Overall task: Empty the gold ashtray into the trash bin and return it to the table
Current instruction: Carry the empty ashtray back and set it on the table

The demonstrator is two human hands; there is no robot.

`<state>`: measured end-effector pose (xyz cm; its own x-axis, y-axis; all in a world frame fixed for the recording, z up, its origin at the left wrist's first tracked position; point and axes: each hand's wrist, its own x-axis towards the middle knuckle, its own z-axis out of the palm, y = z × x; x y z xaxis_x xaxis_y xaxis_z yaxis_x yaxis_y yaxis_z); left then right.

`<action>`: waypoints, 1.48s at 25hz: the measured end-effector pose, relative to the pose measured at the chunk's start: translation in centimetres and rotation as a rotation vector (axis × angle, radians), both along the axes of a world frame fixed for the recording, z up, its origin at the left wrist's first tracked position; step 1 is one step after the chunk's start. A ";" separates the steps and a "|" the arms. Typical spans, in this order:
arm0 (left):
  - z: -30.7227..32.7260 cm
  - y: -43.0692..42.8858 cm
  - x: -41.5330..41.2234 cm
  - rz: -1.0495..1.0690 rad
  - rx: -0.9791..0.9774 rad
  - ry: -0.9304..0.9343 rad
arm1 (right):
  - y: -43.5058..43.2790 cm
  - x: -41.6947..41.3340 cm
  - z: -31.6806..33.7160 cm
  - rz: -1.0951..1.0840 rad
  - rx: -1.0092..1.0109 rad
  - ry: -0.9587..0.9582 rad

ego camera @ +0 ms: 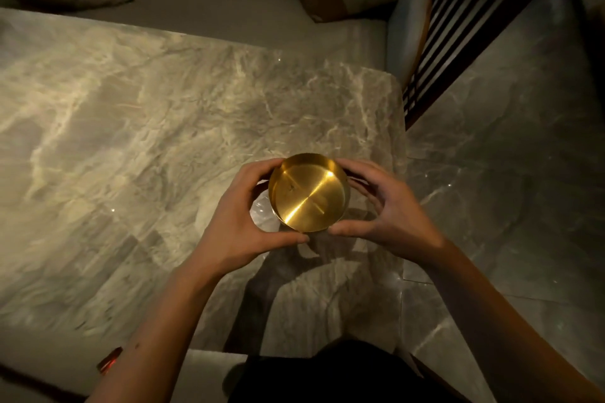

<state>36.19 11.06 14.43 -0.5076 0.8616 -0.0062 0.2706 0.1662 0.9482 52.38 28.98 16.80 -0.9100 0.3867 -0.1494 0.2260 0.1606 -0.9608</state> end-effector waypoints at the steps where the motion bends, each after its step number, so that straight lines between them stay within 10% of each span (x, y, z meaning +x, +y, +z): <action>1: 0.2 -0.5 0.0 0.005 -0.004 -0.003 | -0.4 -0.1 0.1 0.012 -0.003 0.012; 14: 2.1 -5.6 0.6 0.144 -0.051 0.093 | -3.1 -2.6 -0.6 0.181 0.101 0.103; 37: 0.8 -21.3 -25.0 0.039 -0.071 0.032 | -20.8 -26.1 -0.8 0.033 0.156 0.057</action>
